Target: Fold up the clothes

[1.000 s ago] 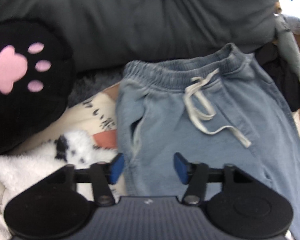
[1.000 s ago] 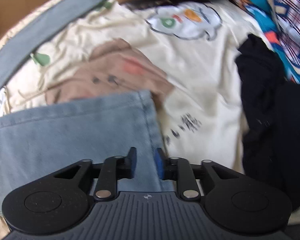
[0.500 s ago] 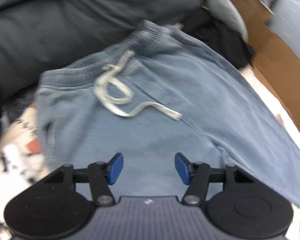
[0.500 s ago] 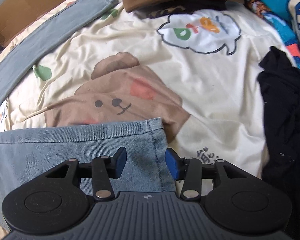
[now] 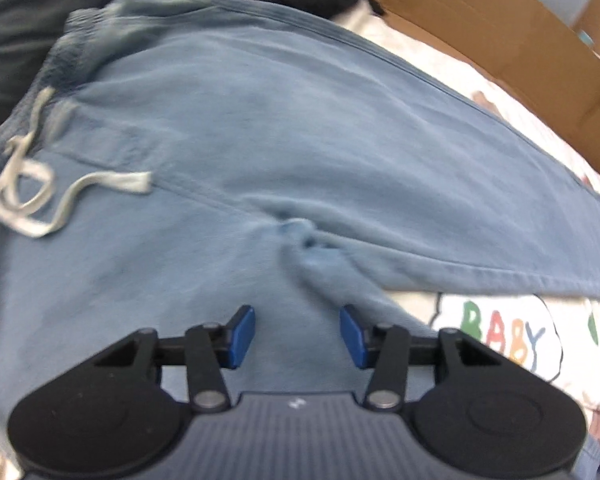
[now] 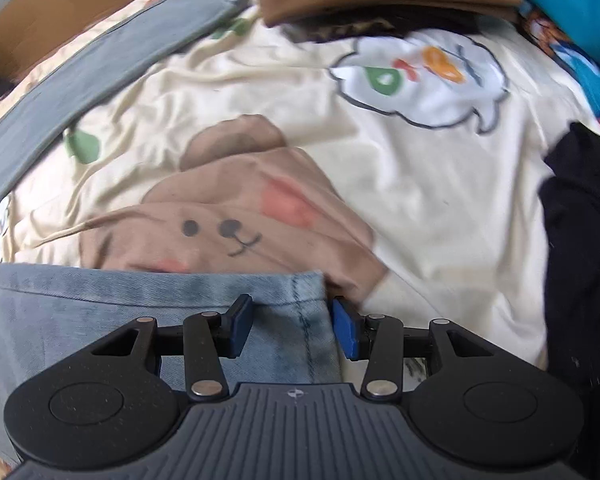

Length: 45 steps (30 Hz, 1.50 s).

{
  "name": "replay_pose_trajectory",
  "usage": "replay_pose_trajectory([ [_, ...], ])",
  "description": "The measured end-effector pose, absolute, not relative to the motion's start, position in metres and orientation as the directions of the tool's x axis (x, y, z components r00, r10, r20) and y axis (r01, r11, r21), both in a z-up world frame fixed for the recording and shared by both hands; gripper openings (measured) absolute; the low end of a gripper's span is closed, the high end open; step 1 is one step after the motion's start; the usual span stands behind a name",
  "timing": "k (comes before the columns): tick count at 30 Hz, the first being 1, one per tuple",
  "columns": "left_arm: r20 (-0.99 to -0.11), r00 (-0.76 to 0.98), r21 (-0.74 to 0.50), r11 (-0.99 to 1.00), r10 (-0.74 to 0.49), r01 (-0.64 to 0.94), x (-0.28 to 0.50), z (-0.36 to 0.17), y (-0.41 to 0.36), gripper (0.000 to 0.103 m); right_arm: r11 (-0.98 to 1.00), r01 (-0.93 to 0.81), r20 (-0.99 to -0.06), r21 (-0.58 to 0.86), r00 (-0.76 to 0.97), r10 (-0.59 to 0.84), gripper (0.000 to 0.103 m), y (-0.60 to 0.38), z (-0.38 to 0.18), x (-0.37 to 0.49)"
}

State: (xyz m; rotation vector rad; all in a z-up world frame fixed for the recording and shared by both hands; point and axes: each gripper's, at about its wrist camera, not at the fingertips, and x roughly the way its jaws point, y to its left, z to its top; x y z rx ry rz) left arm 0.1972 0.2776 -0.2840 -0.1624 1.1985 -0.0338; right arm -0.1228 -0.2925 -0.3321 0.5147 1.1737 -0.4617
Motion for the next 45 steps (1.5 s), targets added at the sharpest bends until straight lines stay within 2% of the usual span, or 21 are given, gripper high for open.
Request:
replay_pose_trajectory([
  [4,-0.929,0.35,-0.136,0.99,-0.118,-0.028,0.208,-0.291,0.266,0.05,0.802,0.582,-0.957,0.133,0.287,-0.049,0.054,-0.294,-0.339,-0.113],
  [5,-0.932,0.345,-0.132,0.991,-0.116,-0.024,0.211,-0.293,0.264,0.05,0.807,0.576,-0.957,0.133,0.287,-0.047,0.047,-0.294,-0.338,-0.112],
  [6,-0.933,0.343,-0.126,0.992,-0.113,-0.017,0.214,-0.295,0.262,0.05,0.813,0.569,-0.958,0.121,0.282,-0.055,0.032,-0.292,-0.337,-0.112],
  [7,-0.934,0.341,-0.119,0.993,-0.109,-0.01,0.217,-0.297,0.259,0.05,0.818,0.566,-0.96,0.101,0.271,-0.069,0.023,-0.291,-0.335,-0.112],
  [8,-0.933,0.344,-0.108,0.994,-0.103,0.005,0.22,-0.297,0.256,0.05,0.821,0.565,-0.963,0.08,0.258,-0.083,0.017,-0.29,-0.333,-0.113],
  [14,-0.936,0.346,-0.05,0.997,-0.066,0.055,0.23,-0.301,0.242,0.05,0.789,0.615,-0.969,0.011,0.201,-0.143,0.0,-0.287,-0.316,-0.129],
  [16,-0.933,0.353,-0.041,0.997,-0.064,0.072,0.229,-0.3,0.24,0.05,0.754,0.654,-0.971,-0.057,0.139,-0.194,0.0,-0.29,-0.316,-0.141],
  [18,-0.929,0.363,-0.041,0.994,-0.073,0.097,0.225,-0.297,0.241,0.05,0.711,0.702,-0.977,-0.046,0.118,-0.179,0.0,-0.299,-0.319,-0.161],
  [22,-0.915,0.386,-0.069,0.989,-0.115,0.132,0.217,-0.285,0.252,0.041,0.651,0.75,-0.963,0.12,0.249,-0.109,0.0,-0.312,-0.319,-0.184],
  [25,-0.896,0.422,-0.09,0.987,-0.14,0.136,0.213,-0.273,0.264,0.038,0.638,0.743,-0.943,0.2,0.323,-0.082,0.003,-0.313,-0.319,-0.176],
  [26,-0.889,0.434,-0.095,0.987,-0.144,0.133,0.212,-0.27,0.269,0.038,0.656,0.725,-0.937,0.212,0.341,-0.075,0.009,-0.31,-0.319,-0.169],
  [27,-0.887,0.439,-0.095,0.987,-0.143,0.129,0.213,-0.269,0.272,0.038,0.672,0.71,-0.936,0.213,0.346,-0.069,0.029,-0.307,-0.32,-0.162],
  [29,-0.888,0.441,-0.088,0.988,-0.135,0.125,0.216,-0.268,0.277,0.034,0.697,0.685,-0.935,0.211,0.349,-0.061,0.052,-0.303,-0.322,-0.151],
  [31,-0.893,0.432,-0.075,0.989,-0.122,0.125,0.22,-0.272,0.278,0.03,0.714,0.667,-0.938,0.214,0.345,-0.041,0.052,-0.302,-0.327,-0.144],
  [34,-0.894,0.431,-0.071,0.989,-0.122,0.133,0.229,-0.279,0.274,0.03,0.74,0.642,-0.949,0.2,0.315,-0.017,0.054,-0.3,-0.335,-0.137],
  [39,-0.907,0.411,-0.034,0.988,-0.095,0.153,0.237,-0.299,0.266,0.03,0.765,0.613,-0.946,0.198,0.323,-0.015,0.063,-0.297,-0.338,-0.128],
  [43,-0.914,0.386,-0.047,0.979,-0.123,0.199,0.229,-0.305,0.266,0.029,0.779,0.59,-0.943,0.212,0.334,0.005,0.068,-0.293,-0.342,-0.12],
  [44,-0.918,0.375,-0.055,0.976,-0.133,0.212,0.227,-0.306,0.266,0.029,0.784,0.584,-0.942,0.211,0.335,0.004,0.063,-0.291,-0.342,-0.119],
  [45,-0.921,0.363,-0.063,0.972,-0.143,0.225,0.224,-0.308,0.266,0.028,0.791,0.577,-0.943,0.204,0.333,0.001,0.046,-0.288,-0.342,-0.118],
])
